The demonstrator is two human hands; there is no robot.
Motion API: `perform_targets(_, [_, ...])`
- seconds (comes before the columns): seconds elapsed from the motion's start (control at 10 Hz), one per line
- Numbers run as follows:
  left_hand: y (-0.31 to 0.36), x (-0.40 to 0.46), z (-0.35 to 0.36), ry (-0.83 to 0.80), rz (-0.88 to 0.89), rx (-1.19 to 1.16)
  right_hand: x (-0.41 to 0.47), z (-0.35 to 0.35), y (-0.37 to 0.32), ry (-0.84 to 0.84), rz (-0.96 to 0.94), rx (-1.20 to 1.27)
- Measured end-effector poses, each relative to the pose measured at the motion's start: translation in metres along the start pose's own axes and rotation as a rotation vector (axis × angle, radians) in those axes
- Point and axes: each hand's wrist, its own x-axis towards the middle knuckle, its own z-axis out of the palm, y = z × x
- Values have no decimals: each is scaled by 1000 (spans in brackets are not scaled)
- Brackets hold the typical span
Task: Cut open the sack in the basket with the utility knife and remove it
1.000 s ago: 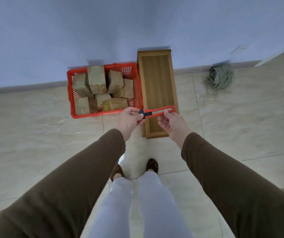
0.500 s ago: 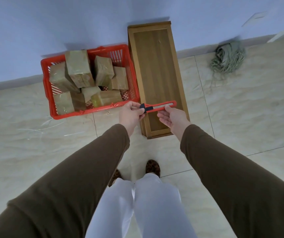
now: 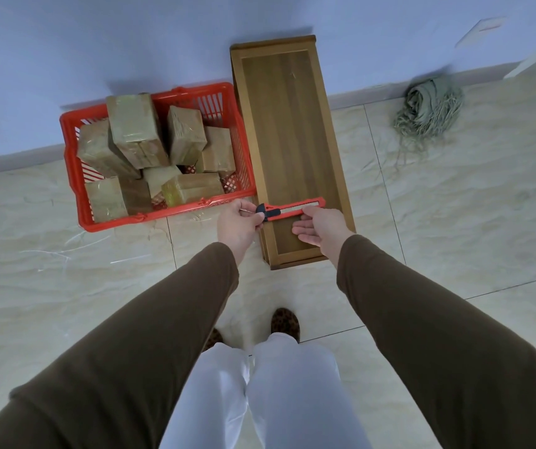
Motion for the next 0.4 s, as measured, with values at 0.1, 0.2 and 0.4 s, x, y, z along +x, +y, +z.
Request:
perform_targets(0.1, [-2,-2,-2,7,-10,4,-4,-3,2,-16,3,-22])
perform_targets(0.2, [0,-13,-11,24,-34,3,-16,-8,1,-12,-12,-54])
perform_targets(0.4, [34,-59,-41,27,11,-55,-73,-17,-20,12,-146,-55])
